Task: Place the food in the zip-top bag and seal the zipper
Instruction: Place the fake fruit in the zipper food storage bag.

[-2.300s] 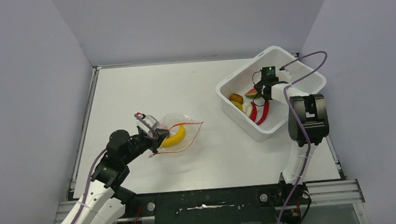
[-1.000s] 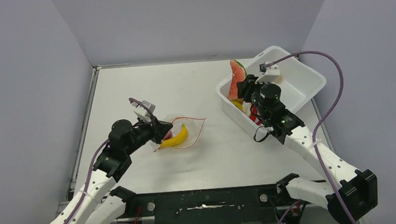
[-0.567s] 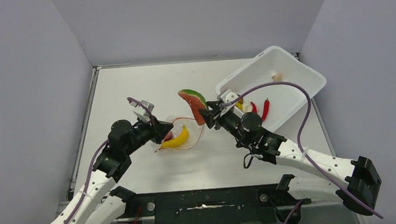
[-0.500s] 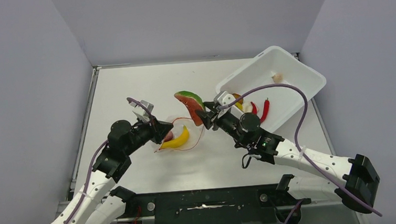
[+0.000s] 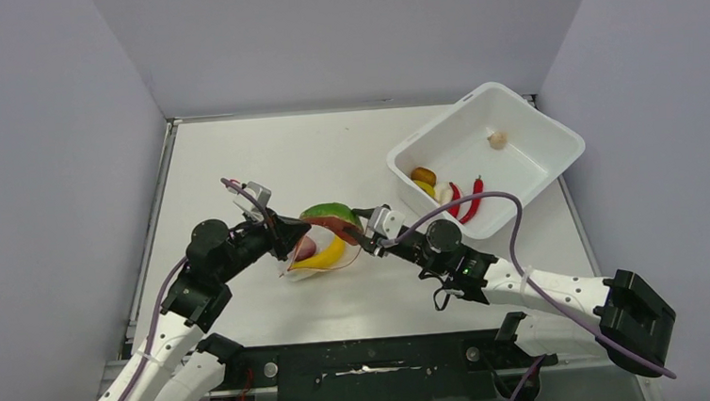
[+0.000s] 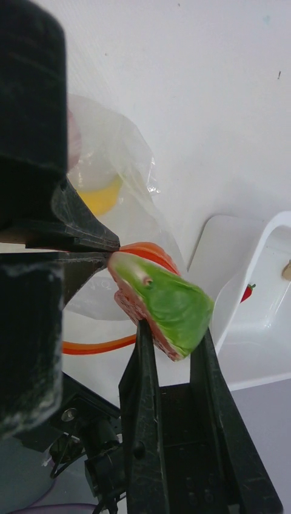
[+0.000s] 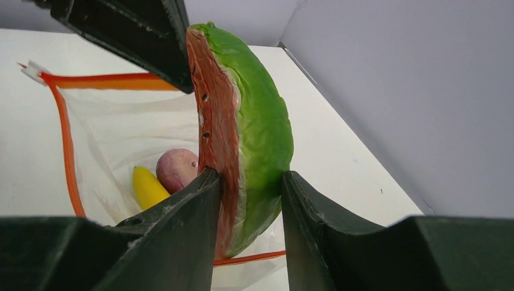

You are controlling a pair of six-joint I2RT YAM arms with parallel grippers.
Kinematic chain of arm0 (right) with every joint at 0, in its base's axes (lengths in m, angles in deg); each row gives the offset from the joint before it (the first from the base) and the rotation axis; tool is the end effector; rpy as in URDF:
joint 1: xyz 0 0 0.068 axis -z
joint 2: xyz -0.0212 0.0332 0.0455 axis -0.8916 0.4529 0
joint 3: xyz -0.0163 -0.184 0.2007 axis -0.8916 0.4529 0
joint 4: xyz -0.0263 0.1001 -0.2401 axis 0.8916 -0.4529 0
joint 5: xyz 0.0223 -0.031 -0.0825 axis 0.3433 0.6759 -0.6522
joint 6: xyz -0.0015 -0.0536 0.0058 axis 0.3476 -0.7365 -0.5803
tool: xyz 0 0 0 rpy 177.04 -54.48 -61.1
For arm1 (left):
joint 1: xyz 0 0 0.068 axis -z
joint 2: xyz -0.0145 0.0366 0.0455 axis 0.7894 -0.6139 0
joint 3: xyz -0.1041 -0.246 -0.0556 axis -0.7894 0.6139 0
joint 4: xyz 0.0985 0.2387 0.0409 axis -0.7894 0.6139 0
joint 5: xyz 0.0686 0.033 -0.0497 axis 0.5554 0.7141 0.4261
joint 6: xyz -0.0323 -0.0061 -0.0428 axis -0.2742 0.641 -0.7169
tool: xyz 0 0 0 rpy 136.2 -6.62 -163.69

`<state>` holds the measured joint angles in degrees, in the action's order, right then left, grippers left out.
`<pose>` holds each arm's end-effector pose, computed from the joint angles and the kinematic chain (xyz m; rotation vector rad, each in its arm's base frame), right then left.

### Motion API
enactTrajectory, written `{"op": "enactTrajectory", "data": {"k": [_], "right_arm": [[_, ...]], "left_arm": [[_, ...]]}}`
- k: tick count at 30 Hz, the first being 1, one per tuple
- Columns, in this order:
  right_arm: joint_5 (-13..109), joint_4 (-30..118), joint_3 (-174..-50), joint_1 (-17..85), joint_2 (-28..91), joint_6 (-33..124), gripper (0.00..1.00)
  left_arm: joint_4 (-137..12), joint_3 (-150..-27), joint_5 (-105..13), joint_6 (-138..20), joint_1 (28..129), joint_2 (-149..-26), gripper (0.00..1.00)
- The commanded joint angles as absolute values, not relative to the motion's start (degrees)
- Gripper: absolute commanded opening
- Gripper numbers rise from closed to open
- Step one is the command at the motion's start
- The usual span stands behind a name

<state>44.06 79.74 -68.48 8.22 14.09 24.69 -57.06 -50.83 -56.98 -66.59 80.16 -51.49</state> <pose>0.1431 0.2075 0.2795 -0.9215 1.2380 0.6190 0.1459 -0.0911 0.3031 0.3947 1.7499 -0.8940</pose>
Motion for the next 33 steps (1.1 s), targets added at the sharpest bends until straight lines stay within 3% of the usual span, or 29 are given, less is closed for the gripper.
{"op": "enactTrajectory", "data": {"k": [1, 19, 33], "right_arm": [[48.7, 85.9, -66.2, 7.9, 13.6, 17.5, 0.23], [49.3, 75.4, -66.3, 7.9, 12.4, 9.2, 0.27], [50.4, 73.7, -69.9, 7.9, 12.0, 13.9, 0.53]], "left_arm": [[-62.4, -53.0, -59.2, -67.4, 80.3, -50.6, 0.00], [-60.7, -53.3, -59.6, -64.4, 80.3, -49.4, 0.00], [-60.5, -51.9, -58.4, -63.4, 80.3, -48.8, 0.00]]}}
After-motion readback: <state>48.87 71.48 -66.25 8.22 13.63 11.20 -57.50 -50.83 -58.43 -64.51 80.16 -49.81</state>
